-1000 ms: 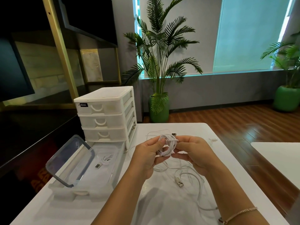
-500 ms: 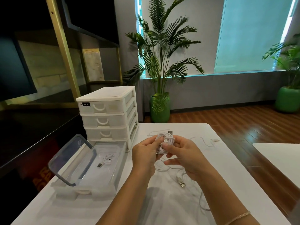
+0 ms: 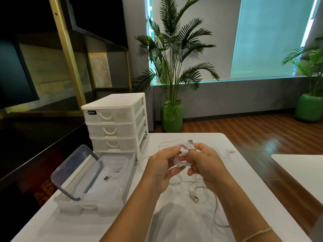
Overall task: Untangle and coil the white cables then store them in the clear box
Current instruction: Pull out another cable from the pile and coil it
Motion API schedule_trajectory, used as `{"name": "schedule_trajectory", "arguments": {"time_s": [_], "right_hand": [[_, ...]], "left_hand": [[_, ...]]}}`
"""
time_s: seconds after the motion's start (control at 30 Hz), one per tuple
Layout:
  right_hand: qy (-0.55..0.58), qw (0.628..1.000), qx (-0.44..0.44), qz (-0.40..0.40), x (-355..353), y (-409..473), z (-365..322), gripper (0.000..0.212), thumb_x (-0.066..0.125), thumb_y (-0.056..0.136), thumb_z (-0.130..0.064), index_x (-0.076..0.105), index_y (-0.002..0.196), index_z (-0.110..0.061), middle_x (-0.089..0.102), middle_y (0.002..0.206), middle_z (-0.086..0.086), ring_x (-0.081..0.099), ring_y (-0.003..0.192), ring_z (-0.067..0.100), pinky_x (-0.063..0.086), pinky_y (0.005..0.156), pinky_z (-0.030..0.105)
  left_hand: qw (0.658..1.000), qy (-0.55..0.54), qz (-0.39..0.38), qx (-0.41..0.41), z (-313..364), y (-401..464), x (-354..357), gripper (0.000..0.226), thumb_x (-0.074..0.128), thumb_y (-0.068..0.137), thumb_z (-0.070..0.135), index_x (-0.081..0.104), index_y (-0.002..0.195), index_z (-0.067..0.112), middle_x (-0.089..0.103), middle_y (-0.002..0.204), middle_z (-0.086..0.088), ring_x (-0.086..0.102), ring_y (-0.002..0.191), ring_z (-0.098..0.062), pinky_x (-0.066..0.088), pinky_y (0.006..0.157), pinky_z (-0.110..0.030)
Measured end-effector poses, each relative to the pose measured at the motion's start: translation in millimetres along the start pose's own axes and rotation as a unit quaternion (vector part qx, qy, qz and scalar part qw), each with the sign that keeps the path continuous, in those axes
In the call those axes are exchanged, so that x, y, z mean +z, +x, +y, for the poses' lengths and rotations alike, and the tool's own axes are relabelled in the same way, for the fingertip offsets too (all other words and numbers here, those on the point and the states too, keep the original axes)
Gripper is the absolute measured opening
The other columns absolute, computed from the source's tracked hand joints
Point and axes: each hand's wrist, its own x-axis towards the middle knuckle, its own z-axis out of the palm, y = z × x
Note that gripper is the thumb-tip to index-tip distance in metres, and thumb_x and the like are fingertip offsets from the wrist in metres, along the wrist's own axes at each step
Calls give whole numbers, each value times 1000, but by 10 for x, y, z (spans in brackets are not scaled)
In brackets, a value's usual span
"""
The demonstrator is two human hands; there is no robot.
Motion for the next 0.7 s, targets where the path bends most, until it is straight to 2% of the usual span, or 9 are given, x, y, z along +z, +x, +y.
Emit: {"name": "schedule_trajectory", "arguments": {"time_s": [0.1, 0.2, 0.27, 0.37, 0.47, 0.57, 0.7], "right_hand": [[-3, 1000, 18, -24, -34, -1, -14, 9, 59, 81, 3, 63, 78, -5, 58, 66, 8, 49, 52, 11, 43, 41, 20], [26, 998, 40, -42, -34, 4, 3, 10, 58, 78, 6, 66, 77, 0, 58, 67, 12, 49, 50, 13, 45, 41, 19], [19, 998, 41, -37, -42, 9, 7, 10, 61, 78, 5, 66, 81, -3, 62, 68, 11, 53, 52, 14, 47, 43, 19], [7, 999, 31, -17, -70, 35, 15, 22, 64, 78, 3, 63, 95, -10, 70, 79, 9, 62, 62, 15, 49, 49, 20], [27, 999, 23, 1, -90, 56, 22, 33, 66, 80, -1, 56, 110, -12, 70, 96, 12, 69, 78, 22, 54, 57, 24], [50, 999, 4, 8, -85, 54, 23, 41, 65, 80, 0, 50, 115, -16, 69, 100, 12, 66, 83, 22, 52, 65, 28], [33, 999, -3, 5, -50, 49, 9, 41, 62, 83, -2, 47, 118, -18, 67, 107, 12, 61, 85, 22, 47, 63, 27]], "left_hand": [[1000, -8, 4, 1, 20, 21, -24, 16, 63, 86, 16, 70, 96, 6, 71, 91, -11, 67, 86, -25, 58, 72, -33], [1000, 0, 11, 4, 20, 31, -42, 21, 63, 85, 16, 69, 100, 3, 70, 90, -10, 66, 80, -21, 56, 68, -30], [1000, 1, 11, 7, 10, 31, -45, 20, 64, 84, 15, 70, 99, 3, 70, 90, -11, 66, 78, -20, 57, 66, -29], [999, 33, 12, 11, 6, 29, -43, 18, 64, 86, 16, 69, 101, 7, 71, 96, -10, 67, 85, -23, 58, 70, -30], [994, 104, -31, -8, 5, -1, -51, 24, 66, 84, 22, 66, 107, 13, 71, 98, -7, 68, 89, -23, 59, 73, -32], [989, 126, -75, -20, 4, -20, -49, 33, 73, 76, 9, 64, 108, 10, 71, 88, -6, 69, 75, -18, 59, 72, -31], [985, 162, -51, 28, 12, 20, -76, 28, 73, 76, 5, 65, 103, 6, 72, 81, -6, 69, 65, -16, 59, 68, -27]]}}
